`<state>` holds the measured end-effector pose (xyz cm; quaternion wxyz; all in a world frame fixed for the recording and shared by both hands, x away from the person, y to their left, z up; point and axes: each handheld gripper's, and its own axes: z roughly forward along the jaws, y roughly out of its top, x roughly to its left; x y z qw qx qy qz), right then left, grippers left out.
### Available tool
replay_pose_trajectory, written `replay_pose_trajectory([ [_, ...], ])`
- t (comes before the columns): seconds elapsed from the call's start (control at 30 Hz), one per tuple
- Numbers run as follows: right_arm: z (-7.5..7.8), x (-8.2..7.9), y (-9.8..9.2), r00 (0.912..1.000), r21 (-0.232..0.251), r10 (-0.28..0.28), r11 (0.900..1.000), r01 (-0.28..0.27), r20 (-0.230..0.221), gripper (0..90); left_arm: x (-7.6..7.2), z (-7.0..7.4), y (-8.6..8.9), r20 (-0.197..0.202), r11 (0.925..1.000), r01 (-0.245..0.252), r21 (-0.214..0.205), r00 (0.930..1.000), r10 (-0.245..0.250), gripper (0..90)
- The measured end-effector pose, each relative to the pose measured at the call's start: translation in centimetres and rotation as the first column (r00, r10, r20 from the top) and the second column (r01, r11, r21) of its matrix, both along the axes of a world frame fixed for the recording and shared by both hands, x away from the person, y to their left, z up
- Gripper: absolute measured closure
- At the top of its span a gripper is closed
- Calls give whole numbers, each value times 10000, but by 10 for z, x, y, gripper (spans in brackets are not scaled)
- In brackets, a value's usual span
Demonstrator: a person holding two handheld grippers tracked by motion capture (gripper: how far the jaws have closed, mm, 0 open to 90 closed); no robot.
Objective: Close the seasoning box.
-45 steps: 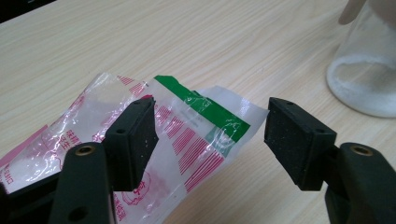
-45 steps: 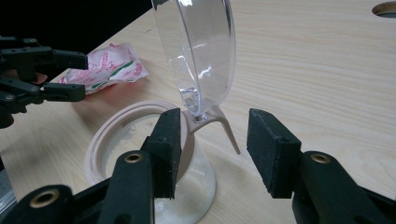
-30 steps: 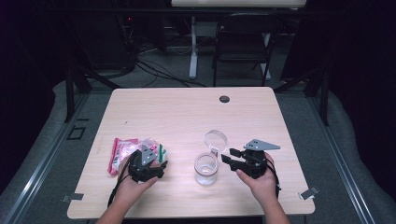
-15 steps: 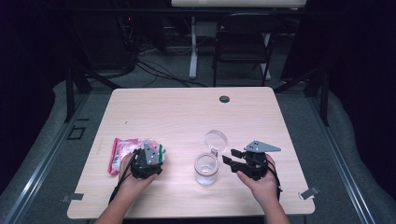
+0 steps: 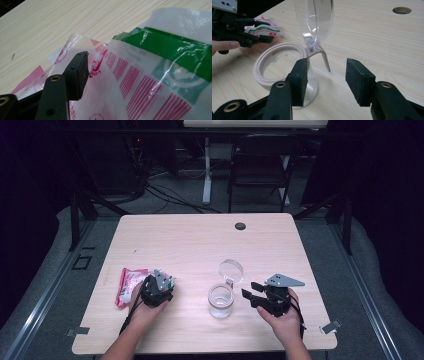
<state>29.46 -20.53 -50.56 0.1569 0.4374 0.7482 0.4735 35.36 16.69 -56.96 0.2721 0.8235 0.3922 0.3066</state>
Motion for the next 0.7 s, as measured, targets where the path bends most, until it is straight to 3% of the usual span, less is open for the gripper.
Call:
replay_pose_trajectory([
  [0.07,0,-1,-2,10000,96,-70,9999,71,-38,522,2,0,-1,-24,10000,19,93,10000,-19,468],
  [0.27,0,-5,-4,9999,148,-115,9998,115,-29,520,6,-1,-2,-194,9998,-107,-168,9998,104,544],
  [0.47,0,-6,-7,9998,103,-183,9998,183,-36,520,10,-3,0,-207,9993,-353,107,9992,356,626],
  [0.7,-1,-6,-6,9997,104,-224,9997,225,-57,520,12,-1,5,-146,9977,-666,-129,9977,664,763],
])
